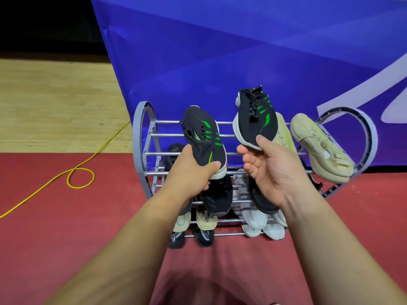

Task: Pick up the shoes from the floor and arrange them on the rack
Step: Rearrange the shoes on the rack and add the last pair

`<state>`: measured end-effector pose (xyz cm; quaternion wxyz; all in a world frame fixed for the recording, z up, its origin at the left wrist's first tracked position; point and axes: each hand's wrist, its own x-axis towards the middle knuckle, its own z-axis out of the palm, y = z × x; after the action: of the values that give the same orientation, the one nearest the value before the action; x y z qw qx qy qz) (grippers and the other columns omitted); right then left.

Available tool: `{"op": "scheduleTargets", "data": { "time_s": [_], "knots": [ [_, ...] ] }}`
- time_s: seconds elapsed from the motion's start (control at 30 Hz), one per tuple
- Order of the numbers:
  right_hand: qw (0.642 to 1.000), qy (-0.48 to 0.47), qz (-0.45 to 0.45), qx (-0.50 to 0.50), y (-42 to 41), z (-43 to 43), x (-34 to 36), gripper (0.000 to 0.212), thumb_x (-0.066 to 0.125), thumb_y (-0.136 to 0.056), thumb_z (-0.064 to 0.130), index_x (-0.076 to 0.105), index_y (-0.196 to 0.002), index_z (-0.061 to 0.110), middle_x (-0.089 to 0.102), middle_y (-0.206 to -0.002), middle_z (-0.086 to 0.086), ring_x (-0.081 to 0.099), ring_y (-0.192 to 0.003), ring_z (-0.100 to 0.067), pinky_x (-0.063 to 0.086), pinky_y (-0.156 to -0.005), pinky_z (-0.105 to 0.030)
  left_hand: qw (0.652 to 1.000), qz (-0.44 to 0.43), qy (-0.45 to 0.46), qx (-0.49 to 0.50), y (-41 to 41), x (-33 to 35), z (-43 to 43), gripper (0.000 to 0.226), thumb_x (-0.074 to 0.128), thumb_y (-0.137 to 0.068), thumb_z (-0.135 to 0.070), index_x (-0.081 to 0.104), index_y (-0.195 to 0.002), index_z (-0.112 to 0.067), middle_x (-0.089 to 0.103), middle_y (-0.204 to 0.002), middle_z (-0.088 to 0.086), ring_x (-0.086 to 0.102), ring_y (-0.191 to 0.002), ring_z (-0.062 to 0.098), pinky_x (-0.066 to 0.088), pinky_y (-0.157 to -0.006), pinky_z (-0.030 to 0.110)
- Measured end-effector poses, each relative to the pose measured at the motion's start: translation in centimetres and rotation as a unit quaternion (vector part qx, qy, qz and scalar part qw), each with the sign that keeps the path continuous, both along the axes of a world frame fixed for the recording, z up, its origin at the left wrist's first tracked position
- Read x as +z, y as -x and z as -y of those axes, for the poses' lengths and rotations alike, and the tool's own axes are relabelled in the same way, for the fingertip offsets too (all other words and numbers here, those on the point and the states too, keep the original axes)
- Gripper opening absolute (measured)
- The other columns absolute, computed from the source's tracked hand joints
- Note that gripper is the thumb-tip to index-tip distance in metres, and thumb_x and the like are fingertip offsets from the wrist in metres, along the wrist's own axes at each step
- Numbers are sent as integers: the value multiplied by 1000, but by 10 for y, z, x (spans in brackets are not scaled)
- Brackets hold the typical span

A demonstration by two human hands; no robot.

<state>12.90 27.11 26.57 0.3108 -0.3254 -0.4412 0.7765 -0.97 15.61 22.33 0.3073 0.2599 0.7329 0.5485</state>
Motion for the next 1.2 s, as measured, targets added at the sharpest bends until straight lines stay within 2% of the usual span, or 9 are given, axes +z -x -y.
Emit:
{"op": "scheduleTargets", "data": {
  "time_s": [0.27, 0.53, 0.63, 0.7, 0.8, 0.87, 0.97, 1.07, 1.2],
  "knots": [
    [999, -33, -3, 31, -5, 0, 2, 27, 54, -105, 22, 67, -115, 0, 75, -84, -19, 63, -55, -13, 54, -51, -21, 1000, -1, -5, -13, -13, 3, -8, 33, 77, -84, -33, 54, -107, -30, 70, -100, -4, 71, -76, 22, 63, -65, 33],
    [987, -33, -33, 157, -15, 8, 15, 23, 56, -96, 12, 69, -109, -1, 72, -84, -23, 62, -56, -18, 53, -50, -24, 998, 8, 59, -15, 18, 33, 10, 24, 66, -91, -44, 65, -108, -26, 73, -103, 7, 74, -76, 27, 63, -78, 48],
    [975, -30, -39, 216, -23, 10, 21, 19, 65, -81, 10, 77, -94, 3, 68, -73, -25, 61, -52, -26, 52, -47, -29, 994, 37, -5, 104, 39, 56, 24, 42, 49, -98, -57, 64, -111, -20, 70, -108, 4, 74, -86, 23, 61, -85, 47],
    [975, -16, -42, 219, -26, 13, 23, 27, 67, -67, 14, 80, -89, 5, 67, -67, -22, 62, -51, -28, 50, -45, -29, 976, 147, -116, 114, 45, 67, 31, 57, 42, -98, -64, 61, -124, -17, 70, -118, 8, 75, -97, 28, 59, -89, 47],
    [983, -11, -20, 183, -25, 12, 20, 34, 52, -75, 16, 81, -90, 7, 66, -65, -19, 61, -50, -27, 49, -43, -27, 918, 276, -277, 63, 45, 81, 41, 70, 34, -97, -70, 58, -137, -18, 71, -125, 9, 72, -107, 35, 55, -96, 49],
    [992, -9, 8, 124, -22, 5, 14, 36, 46, -88, 18, 73, -108, 2, 68, -72, -20, 63, -53, -29, 52, -46, -27, 903, 292, -309, 57, 48, 86, 45, 74, 32, -95, -74, 57, -139, -20, 72, -124, 9, 71, -110, 34, 54, -96, 48],
    [998, 13, 52, -13, -16, -8, 4, 28, 52, -96, 24, 66, -117, 13, 74, -92, -11, 67, -68, -26, 54, -49, -27, 933, 250, -258, 32, 48, 83, 48, 74, 31, -94, -76, 57, -140, -23, 72, -123, 9, 70, -111, 34, 54, -96, 52],
    [992, 41, 25, -114, -12, -18, -1, 26, 61, -95, 29, 68, -118, 19, 77, -98, -1, 70, -78, -20, 53, -49, -25, 964, 203, -166, -38, 43, 77, 50, 59, 51, -94, -61, 60, -135, -20, 73, -121, 12, 72, -106, 34, 57, -83, 47],
    [971, 85, -96, -200, -4, -25, 0, 35, 66, -96, 25, 67, -127, 10, 78, -113, -8, 76, -102, -25, 60, -89, -45, 971, 169, -44, -163, 39, 65, 59, 37, 74, -82, -33, 63, -112, -14, 70, -98, 14, 70, -84, 22, 59, -65, 36]
  ]
}}
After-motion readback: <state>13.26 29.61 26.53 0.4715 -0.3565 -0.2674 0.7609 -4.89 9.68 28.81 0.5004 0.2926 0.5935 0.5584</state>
